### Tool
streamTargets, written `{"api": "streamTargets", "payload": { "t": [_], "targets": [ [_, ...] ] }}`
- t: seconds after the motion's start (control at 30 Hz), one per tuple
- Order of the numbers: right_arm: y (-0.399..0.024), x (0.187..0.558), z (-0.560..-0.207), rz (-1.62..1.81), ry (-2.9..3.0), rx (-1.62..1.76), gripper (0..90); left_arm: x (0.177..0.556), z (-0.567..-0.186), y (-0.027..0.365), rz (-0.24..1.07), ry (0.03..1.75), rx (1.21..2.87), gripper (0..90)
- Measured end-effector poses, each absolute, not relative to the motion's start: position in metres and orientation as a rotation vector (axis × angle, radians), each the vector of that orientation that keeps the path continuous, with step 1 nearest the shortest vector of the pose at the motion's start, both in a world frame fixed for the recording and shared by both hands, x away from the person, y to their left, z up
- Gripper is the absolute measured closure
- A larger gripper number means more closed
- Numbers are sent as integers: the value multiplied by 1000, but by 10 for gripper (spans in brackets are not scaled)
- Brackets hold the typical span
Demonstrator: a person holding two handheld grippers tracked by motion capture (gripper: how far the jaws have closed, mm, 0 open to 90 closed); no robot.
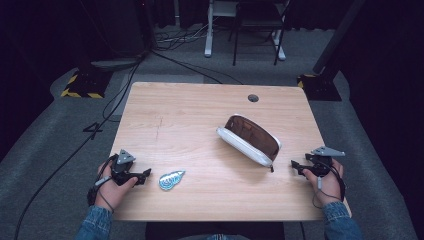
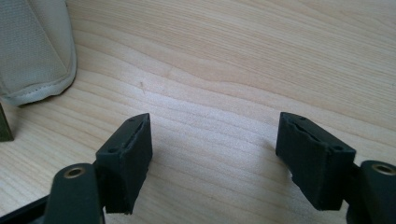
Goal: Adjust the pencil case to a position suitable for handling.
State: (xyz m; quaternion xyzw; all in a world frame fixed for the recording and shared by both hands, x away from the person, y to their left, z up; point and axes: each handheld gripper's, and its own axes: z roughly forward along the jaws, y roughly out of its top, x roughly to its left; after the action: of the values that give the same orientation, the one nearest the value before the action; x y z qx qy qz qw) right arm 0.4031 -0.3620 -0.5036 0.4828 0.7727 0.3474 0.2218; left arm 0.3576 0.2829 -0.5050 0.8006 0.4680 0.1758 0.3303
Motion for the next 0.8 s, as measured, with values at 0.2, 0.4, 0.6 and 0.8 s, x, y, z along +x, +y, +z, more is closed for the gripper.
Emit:
{"api": "streamTargets", "payload": {
  "t": [0.2, 0.4, 0.6, 0.8],
  "targets": [
    [-362, 403, -504, 961, 2138, 1334, 277, 358, -505, 283, 460, 1224, 2093, 166],
    [-362, 403, -504, 961, 2138, 1335, 276, 358, -505, 283, 464, 1220, 2097, 167],
    [-362, 403, -503, 965, 2139, 1337, 277, 358, -505, 283, 458, 1222, 2092, 166],
    [-362, 403, -503, 966, 2139, 1337, 277, 358, -505, 283, 464, 1219, 2098, 167]
  ]
}}
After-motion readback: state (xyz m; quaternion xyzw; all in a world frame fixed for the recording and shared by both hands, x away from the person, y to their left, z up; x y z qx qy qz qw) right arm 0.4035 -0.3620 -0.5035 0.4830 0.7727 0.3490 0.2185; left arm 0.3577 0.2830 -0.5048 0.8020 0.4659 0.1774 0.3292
